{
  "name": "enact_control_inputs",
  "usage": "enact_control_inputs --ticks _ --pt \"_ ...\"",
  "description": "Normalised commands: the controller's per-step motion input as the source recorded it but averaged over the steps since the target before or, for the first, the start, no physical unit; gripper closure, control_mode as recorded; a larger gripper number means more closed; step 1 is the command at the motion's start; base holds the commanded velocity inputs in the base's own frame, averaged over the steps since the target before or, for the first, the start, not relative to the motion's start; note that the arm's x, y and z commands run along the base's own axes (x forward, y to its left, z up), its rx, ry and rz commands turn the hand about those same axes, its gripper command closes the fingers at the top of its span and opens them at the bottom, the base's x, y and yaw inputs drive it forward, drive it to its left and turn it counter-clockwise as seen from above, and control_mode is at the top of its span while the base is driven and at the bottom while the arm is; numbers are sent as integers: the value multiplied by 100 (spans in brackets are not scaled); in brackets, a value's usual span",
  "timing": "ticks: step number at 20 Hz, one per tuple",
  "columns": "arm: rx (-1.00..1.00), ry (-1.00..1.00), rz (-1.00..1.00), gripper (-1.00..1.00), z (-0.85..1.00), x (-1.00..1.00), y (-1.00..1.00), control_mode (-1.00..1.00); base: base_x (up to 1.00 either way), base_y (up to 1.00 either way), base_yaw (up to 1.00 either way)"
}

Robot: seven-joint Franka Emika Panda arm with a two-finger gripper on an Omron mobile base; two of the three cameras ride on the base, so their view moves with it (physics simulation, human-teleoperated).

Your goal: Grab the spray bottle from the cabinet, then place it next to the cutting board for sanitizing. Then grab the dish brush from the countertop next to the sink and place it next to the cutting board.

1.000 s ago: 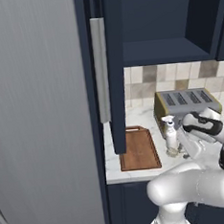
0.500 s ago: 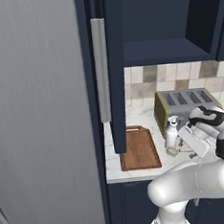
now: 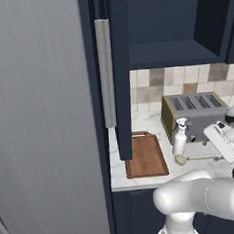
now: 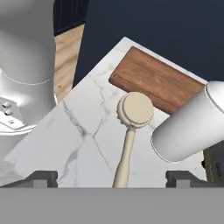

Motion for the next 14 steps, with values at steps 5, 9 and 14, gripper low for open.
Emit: enact_control_inputs --ticks 5,9,14 --pt "7 -26 0 -100 97 -58 4 -100 0 0 0" --pt "0 -17 0 -100 100 -37 82 -100 0 0 0" --pt "0 -11 0 -100 100 -12 92 -100 0 0 0"
